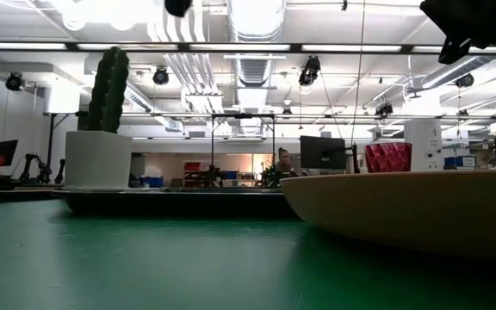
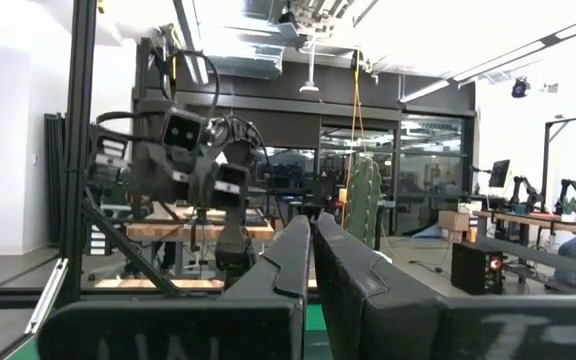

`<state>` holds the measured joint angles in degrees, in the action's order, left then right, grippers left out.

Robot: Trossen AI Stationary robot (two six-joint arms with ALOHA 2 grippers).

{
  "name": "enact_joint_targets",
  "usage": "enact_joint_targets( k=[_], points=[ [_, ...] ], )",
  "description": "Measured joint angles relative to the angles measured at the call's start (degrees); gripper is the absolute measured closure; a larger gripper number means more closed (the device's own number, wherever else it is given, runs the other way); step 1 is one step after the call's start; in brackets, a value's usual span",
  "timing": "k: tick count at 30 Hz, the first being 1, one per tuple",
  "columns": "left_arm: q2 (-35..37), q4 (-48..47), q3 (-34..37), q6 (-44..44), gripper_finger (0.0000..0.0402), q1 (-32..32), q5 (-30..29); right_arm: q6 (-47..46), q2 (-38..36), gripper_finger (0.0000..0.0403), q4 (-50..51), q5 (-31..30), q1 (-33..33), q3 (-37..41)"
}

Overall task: Pick and place plate/cup/fork/spoon on tray
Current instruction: Put the light orange plate on the black serving tray

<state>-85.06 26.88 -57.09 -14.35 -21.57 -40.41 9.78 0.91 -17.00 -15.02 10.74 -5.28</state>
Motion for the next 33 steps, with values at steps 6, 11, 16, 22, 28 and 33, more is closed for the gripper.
enact_joint_targets(
  k=[6,11,16,22,28,33],
  points=[
    [-6.78,-26.28,-11.02,-9.34,0.0292,2.82,4.76,-0.12,0.0,0.0394,0.0,0.0,0.0,0.0],
    [-12.53,-28.01,-14.55,-8.68,0.0292,4.82,15.28,-0.25,0.0,0.0394,0.39,0.0,0.0,0.0],
    [-16.52,-28.98,-15.64,-7.86,0.0292,6.84,16.82,-0.32,0.0,0.0394,0.51,0.0,0.0,0.0],
    [-20.96,-28.59,-15.62,-9.36,0.0292,7.12,19.17,1.46,0.0,0.0394,0.41,-0.07,-0.02,0.0],
    [-24.65,-28.46,-15.62,-12.35,0.0292,7.12,21.51,4.74,-0.02,0.0394,0.06,-3.15,-0.02,0.0],
    [-24.8,-28.39,-15.62,-12.4,0.0292,7.37,22.4,8.24,-0.02,0.0394,-0.25,-6.21,-0.02,0.0]
  ],
)
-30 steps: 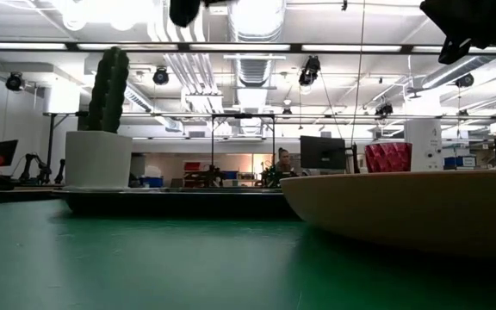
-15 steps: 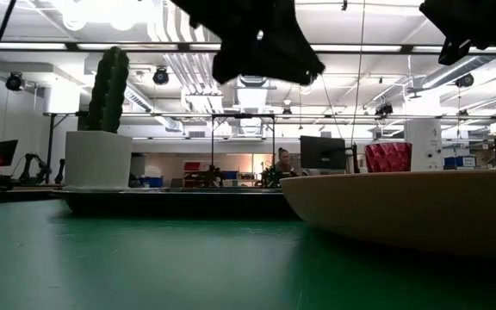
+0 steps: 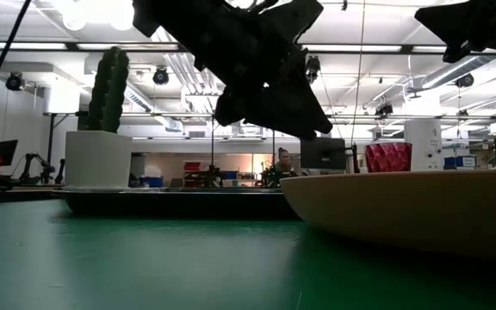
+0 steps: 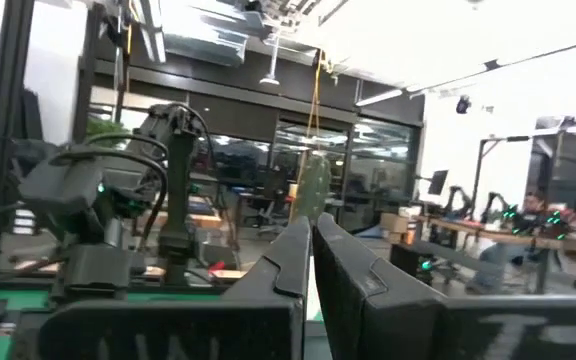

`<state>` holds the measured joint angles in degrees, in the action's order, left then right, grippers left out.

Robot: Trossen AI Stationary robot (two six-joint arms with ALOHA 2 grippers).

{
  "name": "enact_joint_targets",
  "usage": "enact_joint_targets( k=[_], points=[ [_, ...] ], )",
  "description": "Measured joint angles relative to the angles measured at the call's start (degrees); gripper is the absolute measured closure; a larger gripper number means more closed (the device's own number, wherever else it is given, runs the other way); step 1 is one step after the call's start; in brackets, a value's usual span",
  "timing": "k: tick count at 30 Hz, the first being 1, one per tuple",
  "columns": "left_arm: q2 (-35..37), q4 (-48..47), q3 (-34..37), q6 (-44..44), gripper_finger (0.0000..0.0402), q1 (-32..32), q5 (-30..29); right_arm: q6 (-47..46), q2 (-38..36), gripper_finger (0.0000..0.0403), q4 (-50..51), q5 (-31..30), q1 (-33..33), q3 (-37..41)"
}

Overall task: Pick and place plate/cup/fork/spoon on tray
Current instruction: Put the light orange plate on the black serving tray

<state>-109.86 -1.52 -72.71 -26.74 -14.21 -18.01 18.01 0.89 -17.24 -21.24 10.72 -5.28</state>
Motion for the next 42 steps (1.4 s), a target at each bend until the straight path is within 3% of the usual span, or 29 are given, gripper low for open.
enact_joint_targets(
  k=[6,10,15,19,24,34,42],
  points=[
    [0.02,0.11,1.16,-5.11,0.0285,-0.05,3.6,3.57,0.0,0.0394,-2.56,0.02,0.0,0.0],
    [-0.02,-0.05,2.47,-8.96,0.0252,-0.14,4.33,3.89,0.0,0.0394,-2.88,0.05,0.0,0.0],
    [-0.09,0.59,2.45,-8.29,0.0191,-0.22,2.41,4.38,0.0,0.0394,-2.9,0.05,0.0,0.0],
    [-2.29,4.33,2.51,-1.12,0.0167,-0.44,1.02,4.4,0.02,0.0394,-2.85,0.05,0.0,0.0],
    [-5.41,9.14,2.21,0.51,0.0165,-0.52,1.21,3.26,0.25,0.0394,-2.66,-0.01,0.0,0.0],
    [-7.75,9.77,2.23,1.28,0.0167,-0.57,-0.05,2.06,0.37,0.0394,-1.21,0.01,0.0,0.01],
    [-8.17,9.96,2.23,2.05,0.0224,-0.54,-0.02,1.94,0.37,0.0394,-1.02,0.0,0.0,0.0]
  ],
)
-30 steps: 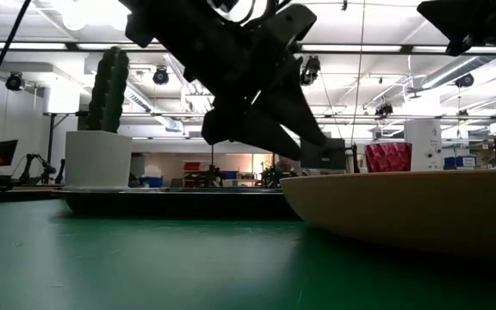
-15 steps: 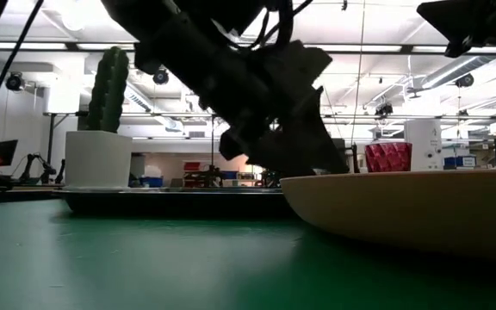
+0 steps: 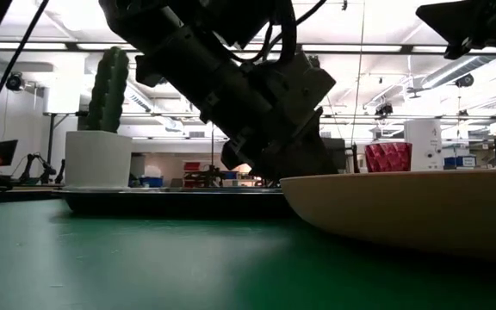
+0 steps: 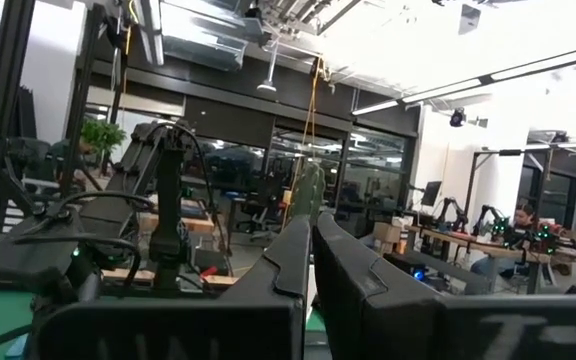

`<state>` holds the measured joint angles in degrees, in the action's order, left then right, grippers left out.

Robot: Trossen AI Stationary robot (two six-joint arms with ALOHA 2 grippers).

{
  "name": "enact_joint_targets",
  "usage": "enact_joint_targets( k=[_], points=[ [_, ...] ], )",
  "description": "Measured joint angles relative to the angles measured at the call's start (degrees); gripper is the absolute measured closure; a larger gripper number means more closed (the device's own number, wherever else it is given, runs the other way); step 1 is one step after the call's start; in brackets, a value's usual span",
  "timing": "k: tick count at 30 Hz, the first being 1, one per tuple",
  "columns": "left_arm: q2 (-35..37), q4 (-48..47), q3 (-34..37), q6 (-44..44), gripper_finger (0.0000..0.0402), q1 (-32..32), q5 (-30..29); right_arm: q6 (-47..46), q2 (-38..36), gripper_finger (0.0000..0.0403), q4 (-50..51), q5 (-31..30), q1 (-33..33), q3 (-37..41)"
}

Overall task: Pick and place plate/cup/fork/spoon on tray
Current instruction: Put the light orange plate on the black serving tray

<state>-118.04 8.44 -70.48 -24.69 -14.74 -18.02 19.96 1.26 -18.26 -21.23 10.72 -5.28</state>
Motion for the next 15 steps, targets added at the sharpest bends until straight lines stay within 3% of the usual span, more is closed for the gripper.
enact_joint_targets(
  k=[15],
  points=[
    [0.02,0.06,0.0,-0.35,0.0369,0.05,2.16,0.01,0.0,0.0394,0.0,0.0,0.0,0.02]
  ],
)
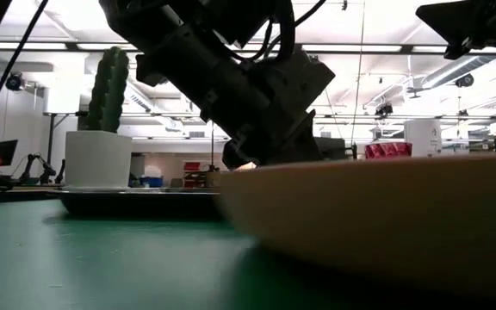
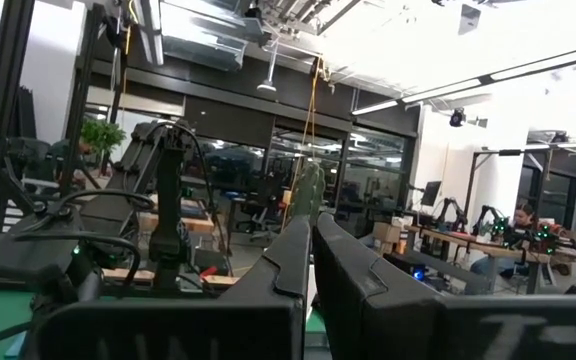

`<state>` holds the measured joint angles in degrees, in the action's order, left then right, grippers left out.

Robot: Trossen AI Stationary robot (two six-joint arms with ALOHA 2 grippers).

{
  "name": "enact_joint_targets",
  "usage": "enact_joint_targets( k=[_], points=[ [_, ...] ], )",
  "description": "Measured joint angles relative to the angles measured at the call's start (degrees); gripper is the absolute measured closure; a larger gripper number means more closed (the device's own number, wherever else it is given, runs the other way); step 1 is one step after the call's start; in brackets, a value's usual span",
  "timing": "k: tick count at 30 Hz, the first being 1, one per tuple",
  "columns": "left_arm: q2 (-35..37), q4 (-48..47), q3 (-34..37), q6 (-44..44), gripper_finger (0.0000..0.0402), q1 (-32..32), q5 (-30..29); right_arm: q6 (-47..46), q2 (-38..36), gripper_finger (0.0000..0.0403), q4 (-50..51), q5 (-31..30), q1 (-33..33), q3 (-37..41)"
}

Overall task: Pick and place plate/cup/fork/spoon on tray
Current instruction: Put the light orange plate on the black serving tray

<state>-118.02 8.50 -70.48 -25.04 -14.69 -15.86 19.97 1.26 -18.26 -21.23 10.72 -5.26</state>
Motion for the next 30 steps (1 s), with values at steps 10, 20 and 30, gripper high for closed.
enact_joint_targets(
  k=[10,20,30],
  points=[
    [0.31,0.03,-0.02,-1.5,0.04,0.48,0.36,0.0,0.0,0.0394,0.0,0.0,0.0,0.0],
    [2.57,-0.12,-0.02,-1.18,0.0401,1.18,-0.15,-0.01,0.0,0.0394,0.0,0.0,0.0,0.0],
    [7.26,-0.04,-0.02,-1.36,0.0401,2.65,0.43,-0.02,0.0,0.0394,0.0,0.01,0.0,0.0]
  ],
)
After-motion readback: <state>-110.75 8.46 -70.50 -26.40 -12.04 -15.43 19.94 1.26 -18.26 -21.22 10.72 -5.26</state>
